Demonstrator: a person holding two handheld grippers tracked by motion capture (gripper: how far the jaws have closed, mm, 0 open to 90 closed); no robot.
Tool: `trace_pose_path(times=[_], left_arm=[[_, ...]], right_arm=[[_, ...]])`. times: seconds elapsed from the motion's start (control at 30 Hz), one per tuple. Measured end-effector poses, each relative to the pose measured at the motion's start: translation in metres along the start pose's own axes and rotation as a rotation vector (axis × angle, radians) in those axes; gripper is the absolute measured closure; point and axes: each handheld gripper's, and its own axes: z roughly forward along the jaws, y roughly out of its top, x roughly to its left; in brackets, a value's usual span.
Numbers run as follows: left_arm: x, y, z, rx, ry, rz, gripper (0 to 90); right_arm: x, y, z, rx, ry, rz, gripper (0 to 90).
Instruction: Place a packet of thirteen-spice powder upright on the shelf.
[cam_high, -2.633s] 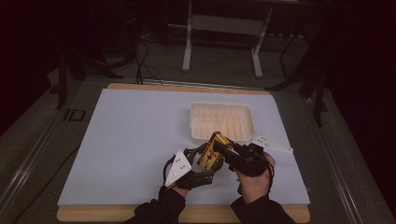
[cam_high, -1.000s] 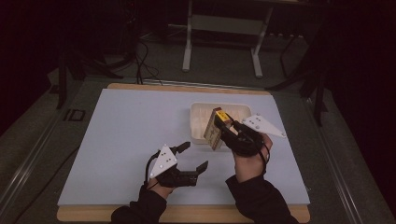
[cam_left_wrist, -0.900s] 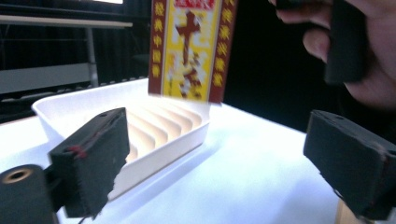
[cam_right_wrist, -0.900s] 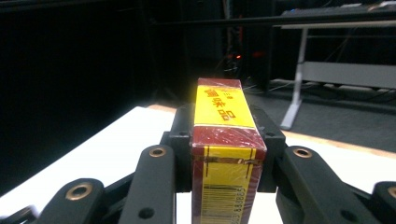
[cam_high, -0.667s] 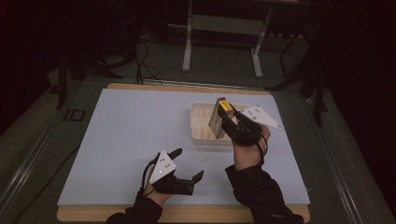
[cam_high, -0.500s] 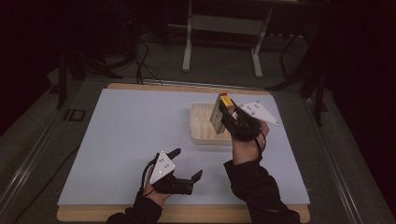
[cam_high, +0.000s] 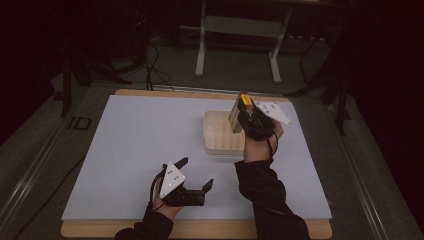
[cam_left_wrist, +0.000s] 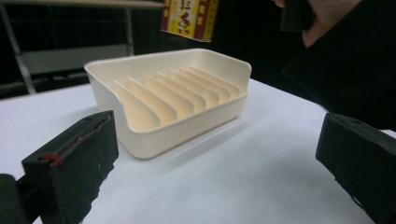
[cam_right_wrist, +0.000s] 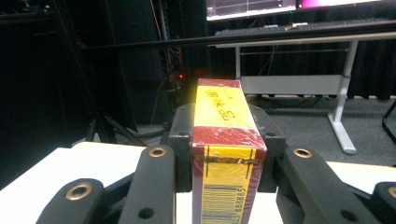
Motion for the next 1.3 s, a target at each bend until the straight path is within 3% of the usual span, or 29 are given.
trace_pose_path(times=[0.17, 0.57, 0.97, 1.1, 1.3], left_arm=[[0.002, -0.002, 0.001, 0.003, -0.033, -0.037, 0.1], [0.003, -0.005, 0.002, 0.018, -0.026, -0.041, 0.1], [0.005, -0.005, 0.002, 0.013, -0.025, -0.053, 0.2], [0.005, -0.006, 0.003, 0.022, -0.027, -0.054, 0.2], [0.005, -0.006, 0.003, 0.024, -0.028, -0.055, 0.2]], right_arm=[[0.0, -0.014, 0.011, 0.016, -0.021, 0.013, 67.5], [-0.011, -0.031, 0.028, 0.037, -0.056, 0.062, 67.5], [-0.019, -0.052, 0.042, 0.078, -0.078, 0.069, 67.5], [-0.024, -0.057, 0.044, 0.089, -0.08, 0.093, 67.4], [-0.025, -0.056, 0.043, 0.089, -0.094, 0.074, 67.5]])
